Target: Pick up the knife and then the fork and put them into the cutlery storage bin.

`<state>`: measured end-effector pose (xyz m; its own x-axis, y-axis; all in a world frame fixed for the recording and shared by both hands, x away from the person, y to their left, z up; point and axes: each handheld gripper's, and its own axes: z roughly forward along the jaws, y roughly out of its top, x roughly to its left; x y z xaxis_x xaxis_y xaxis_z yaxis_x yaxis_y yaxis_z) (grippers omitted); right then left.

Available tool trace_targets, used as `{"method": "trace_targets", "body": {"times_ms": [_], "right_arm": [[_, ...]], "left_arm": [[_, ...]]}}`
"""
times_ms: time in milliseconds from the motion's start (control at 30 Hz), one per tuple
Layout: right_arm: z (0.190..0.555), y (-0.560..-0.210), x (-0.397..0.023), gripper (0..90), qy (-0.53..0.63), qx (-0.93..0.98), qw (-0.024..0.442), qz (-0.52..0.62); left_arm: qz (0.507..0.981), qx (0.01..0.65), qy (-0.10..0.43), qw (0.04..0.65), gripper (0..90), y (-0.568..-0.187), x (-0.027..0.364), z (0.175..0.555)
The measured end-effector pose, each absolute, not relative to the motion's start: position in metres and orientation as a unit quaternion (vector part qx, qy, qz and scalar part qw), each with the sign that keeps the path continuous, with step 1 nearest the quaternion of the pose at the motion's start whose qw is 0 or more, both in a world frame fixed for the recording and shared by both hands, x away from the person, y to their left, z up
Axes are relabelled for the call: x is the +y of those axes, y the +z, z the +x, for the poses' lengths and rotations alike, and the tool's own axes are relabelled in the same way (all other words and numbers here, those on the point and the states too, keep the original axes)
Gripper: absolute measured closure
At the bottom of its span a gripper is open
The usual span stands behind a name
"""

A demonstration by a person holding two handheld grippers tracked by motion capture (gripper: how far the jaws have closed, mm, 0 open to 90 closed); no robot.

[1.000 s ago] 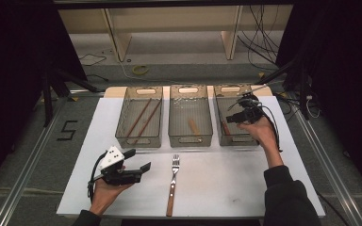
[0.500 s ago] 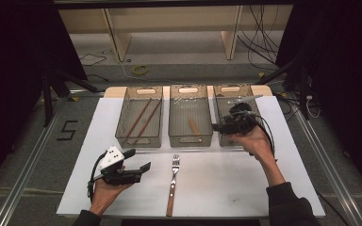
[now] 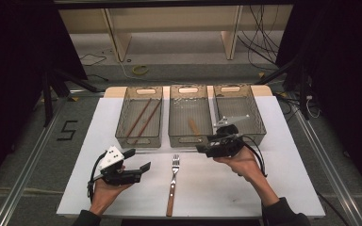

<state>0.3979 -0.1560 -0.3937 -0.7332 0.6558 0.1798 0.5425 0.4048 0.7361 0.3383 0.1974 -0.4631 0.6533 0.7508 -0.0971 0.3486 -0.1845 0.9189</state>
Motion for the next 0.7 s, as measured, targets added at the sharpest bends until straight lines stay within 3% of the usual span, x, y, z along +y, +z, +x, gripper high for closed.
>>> {"method": "trace_targets", "body": {"times_ms": [333,700], "right_arm": [[0.368,-0.417,-0.126,48.8,0.408,0.857,0.033,0.312],[0.343,-0.435,-0.089,71.8,0.392,0.885,0.003,0.251]], "left_arm": [[0.743,0.370,0.194,0.523,19.2,-0.463,0.197,0.338],[0.744,0.370,0.193,0.523,19.2,-0.463,0.197,0.338]]}}
